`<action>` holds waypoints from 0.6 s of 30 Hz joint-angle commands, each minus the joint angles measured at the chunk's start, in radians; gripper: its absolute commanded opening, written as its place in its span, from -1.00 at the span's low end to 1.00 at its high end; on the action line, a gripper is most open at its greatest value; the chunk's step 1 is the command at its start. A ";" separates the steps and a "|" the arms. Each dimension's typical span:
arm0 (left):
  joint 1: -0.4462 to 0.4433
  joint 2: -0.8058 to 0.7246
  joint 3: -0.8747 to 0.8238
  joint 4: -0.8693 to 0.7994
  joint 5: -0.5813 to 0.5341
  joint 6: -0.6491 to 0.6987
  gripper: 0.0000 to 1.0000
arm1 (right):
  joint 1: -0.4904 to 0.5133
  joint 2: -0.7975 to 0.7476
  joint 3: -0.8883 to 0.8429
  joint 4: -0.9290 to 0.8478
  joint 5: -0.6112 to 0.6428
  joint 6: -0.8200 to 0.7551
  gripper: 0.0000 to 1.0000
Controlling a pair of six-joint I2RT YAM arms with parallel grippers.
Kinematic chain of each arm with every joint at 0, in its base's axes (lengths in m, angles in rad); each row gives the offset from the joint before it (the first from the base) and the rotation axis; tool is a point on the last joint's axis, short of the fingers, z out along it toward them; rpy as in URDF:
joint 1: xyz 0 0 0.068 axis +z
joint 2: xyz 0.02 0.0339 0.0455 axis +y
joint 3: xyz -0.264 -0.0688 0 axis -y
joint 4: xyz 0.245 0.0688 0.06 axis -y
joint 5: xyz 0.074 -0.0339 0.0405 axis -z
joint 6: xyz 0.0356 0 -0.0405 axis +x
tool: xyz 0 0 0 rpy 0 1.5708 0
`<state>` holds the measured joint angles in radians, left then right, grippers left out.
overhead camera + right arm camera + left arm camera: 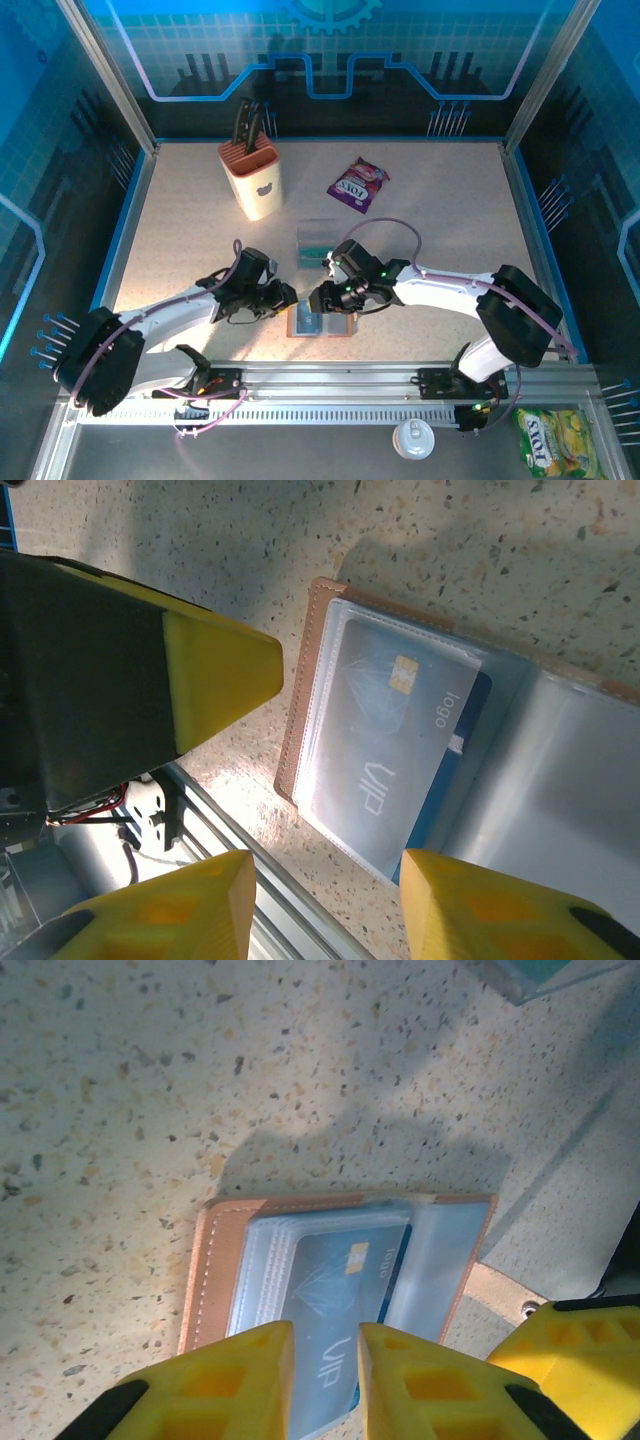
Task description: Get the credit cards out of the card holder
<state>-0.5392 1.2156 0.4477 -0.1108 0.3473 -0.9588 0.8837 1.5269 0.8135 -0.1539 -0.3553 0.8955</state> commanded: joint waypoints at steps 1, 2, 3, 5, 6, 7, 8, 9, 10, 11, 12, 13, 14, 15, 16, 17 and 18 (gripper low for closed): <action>0.007 0.012 -0.031 0.043 0.047 0.007 -0.53 | 0.021 0.007 0.006 0.030 0.000 0.017 -0.13; 0.007 0.013 -0.038 0.054 0.053 -0.001 -0.53 | 0.024 0.009 0.005 0.033 0.000 0.019 -0.13; 0.007 0.016 -0.045 0.064 0.059 -0.005 -0.53 | 0.026 0.008 0.003 0.034 0.001 0.022 -0.13; 0.007 0.018 -0.053 0.079 0.072 -0.009 -0.54 | 0.030 0.008 -0.002 0.034 0.006 0.023 -0.13; 0.007 0.019 -0.054 0.079 0.076 -0.009 -0.54 | 0.033 0.009 -0.005 0.036 0.008 0.025 -0.13; 0.007 0.019 -0.054 0.080 0.079 -0.009 -0.54 | 0.033 0.010 -0.006 0.039 0.009 0.026 -0.13; 0.006 0.018 -0.055 0.080 0.082 -0.009 -0.55 | 0.035 0.012 -0.007 0.039 0.009 0.026 -0.13; 0.006 0.018 -0.056 0.080 0.084 -0.009 -0.55 | 0.035 0.013 -0.009 0.040 0.011 0.027 -0.13; 0.005 0.018 -0.057 0.080 0.087 -0.009 -0.55 | 0.037 0.014 -0.011 0.043 0.010 0.028 -0.13; 0.005 0.017 -0.057 0.077 0.087 -0.008 -0.55 | 0.037 0.017 -0.012 0.046 0.010 0.028 -0.13; 0.005 0.015 -0.060 0.077 0.086 -0.007 -0.55 | 0.037 0.021 -0.014 0.051 0.010 0.029 -0.13; 0.006 0.014 -0.061 0.075 0.085 -0.007 -0.56 | 0.038 0.024 -0.014 0.053 0.010 0.030 -0.13; 0.007 0.012 -0.065 0.075 0.082 -0.008 -0.56 | 0.038 0.027 -0.016 0.058 0.010 0.031 -0.13; 0.005 0.010 -0.069 0.076 0.079 -0.009 -0.57 | 0.038 0.030 -0.019 0.063 0.011 0.033 -0.13; 0.007 0.009 -0.072 0.077 0.078 -0.011 -0.57 | 0.038 0.032 -0.021 0.067 0.009 0.034 -0.13; 0.005 0.008 -0.074 0.080 0.079 -0.011 -0.59 | 0.038 0.034 -0.026 0.075 0.009 0.037 -0.13; 0.005 0.007 -0.077 0.082 0.079 -0.013 -0.61 | 0.039 0.036 -0.030 0.082 0.009 0.039 -0.13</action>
<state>-0.5392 1.2259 0.3927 -0.0383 0.4019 -0.9676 0.9051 1.5455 0.8043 -0.0998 -0.3485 0.9203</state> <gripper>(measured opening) 0.203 0.437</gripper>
